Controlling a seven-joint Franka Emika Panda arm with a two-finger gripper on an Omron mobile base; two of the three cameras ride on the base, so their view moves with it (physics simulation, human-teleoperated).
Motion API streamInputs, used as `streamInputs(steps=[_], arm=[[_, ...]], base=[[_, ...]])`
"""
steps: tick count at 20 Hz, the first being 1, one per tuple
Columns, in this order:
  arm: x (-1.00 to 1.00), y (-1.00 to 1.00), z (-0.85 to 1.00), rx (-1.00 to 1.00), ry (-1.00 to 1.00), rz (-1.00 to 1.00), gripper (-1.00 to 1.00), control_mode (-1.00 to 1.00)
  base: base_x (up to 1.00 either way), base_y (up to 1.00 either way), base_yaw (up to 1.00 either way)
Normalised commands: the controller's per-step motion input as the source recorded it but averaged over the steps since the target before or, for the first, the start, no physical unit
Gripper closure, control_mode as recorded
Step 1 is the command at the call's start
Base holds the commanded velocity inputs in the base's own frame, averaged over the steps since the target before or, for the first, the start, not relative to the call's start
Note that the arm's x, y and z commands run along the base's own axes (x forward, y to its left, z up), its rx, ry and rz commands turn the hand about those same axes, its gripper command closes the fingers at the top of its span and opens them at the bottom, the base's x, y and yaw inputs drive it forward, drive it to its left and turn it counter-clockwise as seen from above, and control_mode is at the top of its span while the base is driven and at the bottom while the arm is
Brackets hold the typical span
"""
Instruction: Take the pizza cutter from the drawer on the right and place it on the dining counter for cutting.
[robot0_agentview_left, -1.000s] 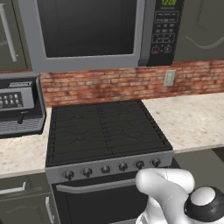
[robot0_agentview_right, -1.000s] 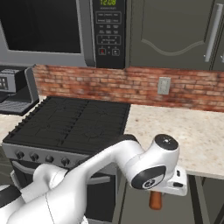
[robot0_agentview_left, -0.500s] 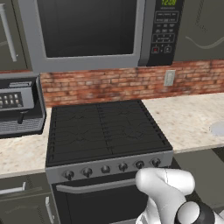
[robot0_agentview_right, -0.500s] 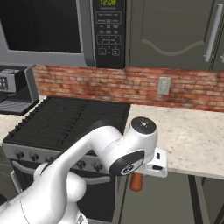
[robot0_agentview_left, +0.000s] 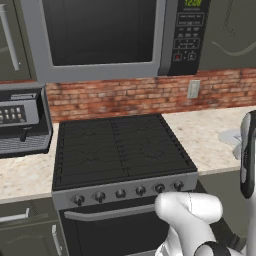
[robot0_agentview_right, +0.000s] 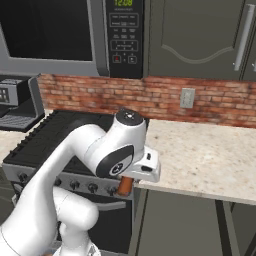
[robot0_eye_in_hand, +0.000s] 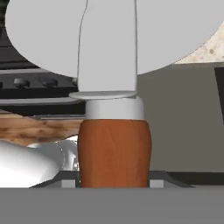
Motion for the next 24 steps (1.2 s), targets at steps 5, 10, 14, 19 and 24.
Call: streamInputs(steps=[5,10,14,19,24], arm=[[0.15,1.00,0.02,0.01,0.00,-0.04,1.00,-1.00],[0.16,0.79,0.01,0.09,0.00,0.00,1.00,-1.00],[0.33,0.74,0.05,0.10,0.02,0.00,1.00,-1.00],[0.32,0.88,0.01,0.04,0.04,0.00,1.00,-1.00],[0.17,0.92,0.01,-0.01,0.04,-0.05,1.00,-1.00]], base=[[0.00,0.00,0.00],[0.00,0.00,0.00],[0.00,0.00,0.00],[0.00,0.00,0.00],[0.00,0.00,0.00]])
